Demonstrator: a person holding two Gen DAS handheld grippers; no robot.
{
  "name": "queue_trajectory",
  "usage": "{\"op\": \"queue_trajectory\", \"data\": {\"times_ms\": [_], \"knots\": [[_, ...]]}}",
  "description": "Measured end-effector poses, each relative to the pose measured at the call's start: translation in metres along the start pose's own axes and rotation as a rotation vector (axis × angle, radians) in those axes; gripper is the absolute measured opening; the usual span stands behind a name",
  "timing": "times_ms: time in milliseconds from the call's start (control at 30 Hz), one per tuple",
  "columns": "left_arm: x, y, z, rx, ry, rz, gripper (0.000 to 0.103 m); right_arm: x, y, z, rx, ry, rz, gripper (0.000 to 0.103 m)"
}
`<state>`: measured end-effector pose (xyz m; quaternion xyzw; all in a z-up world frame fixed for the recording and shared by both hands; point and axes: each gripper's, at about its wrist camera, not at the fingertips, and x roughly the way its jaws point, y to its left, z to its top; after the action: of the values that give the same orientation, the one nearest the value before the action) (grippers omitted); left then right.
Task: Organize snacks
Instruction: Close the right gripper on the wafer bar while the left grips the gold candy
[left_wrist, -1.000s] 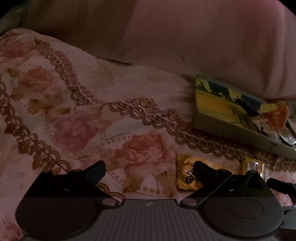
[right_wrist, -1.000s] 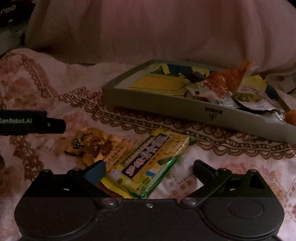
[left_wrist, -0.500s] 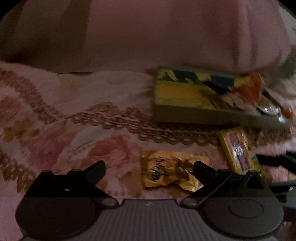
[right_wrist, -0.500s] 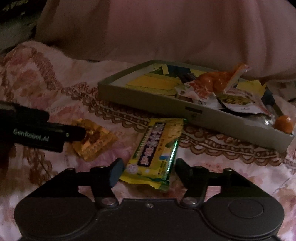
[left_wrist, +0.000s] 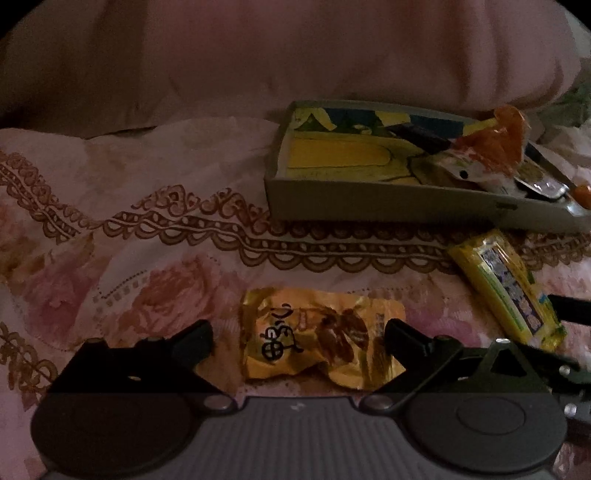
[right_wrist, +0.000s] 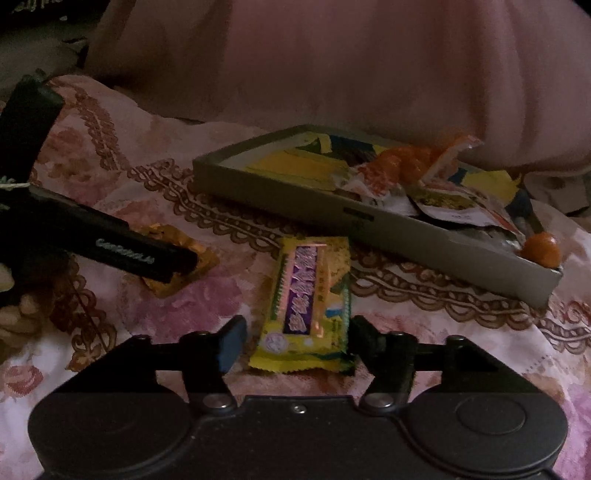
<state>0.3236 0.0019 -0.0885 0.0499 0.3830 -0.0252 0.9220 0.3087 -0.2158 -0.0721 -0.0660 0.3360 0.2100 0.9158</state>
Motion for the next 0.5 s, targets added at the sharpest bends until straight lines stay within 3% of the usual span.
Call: {"op": "queue_trajectory", "data": {"times_ms": [233,500], "knots": [[0.007,0.001,-0.002,-0.022,-0.026,-0.004,0.095,0.013,-0.001,0.005,0.02,-0.013,0.012,0.07],[0.0,0.0,-0.011,-0.017,-0.06,-0.013,0.088,0.017,-0.003,0.002,0.039,-0.024,-0.002,0.053]]}}
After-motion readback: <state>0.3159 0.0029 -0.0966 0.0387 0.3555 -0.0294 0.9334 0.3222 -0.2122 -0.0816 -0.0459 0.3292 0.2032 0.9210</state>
